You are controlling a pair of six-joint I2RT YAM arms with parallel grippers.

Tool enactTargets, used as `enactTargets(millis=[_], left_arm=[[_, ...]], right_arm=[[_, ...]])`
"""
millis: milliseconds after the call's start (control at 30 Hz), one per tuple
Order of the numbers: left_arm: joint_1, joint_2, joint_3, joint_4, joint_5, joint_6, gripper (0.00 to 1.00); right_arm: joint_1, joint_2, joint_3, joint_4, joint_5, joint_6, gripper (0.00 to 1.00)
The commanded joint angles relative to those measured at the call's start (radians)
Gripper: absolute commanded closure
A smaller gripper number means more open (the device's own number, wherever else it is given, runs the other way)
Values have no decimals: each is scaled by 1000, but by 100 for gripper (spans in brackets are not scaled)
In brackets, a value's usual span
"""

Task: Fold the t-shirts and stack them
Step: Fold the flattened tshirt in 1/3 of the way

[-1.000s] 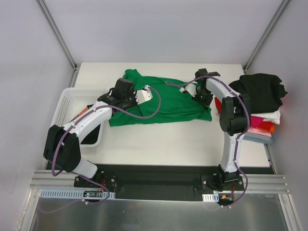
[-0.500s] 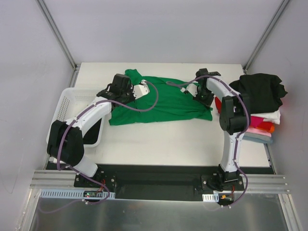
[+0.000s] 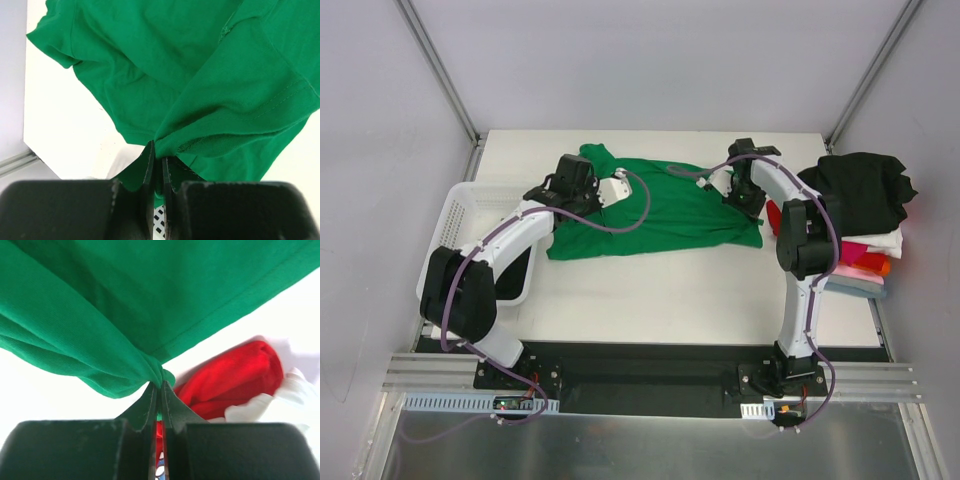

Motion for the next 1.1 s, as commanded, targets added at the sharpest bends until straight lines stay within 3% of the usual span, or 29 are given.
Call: enactTargets(millis=[0, 400, 600, 667, 767, 1067], left_arm=[[14, 16, 32, 19, 2, 12, 100], [16, 16, 29, 22, 4, 14, 100], [16, 24, 31, 24, -9, 14, 100], [16, 25, 34, 24, -12, 17, 100], [16, 30, 42, 24, -6, 14, 100], [16, 59, 55, 24, -7, 19, 100]], right_arm=[[-6, -2, 50, -13, 27, -15, 94], [-6, 3, 75, -6, 48, -12, 86], [-5, 8, 96, -6, 48, -6, 73], [-5, 6, 96, -3, 51, -6, 62], [-5, 5, 95, -2, 51, -3, 57], [-5, -14, 58, 23, 51, 5, 55]])
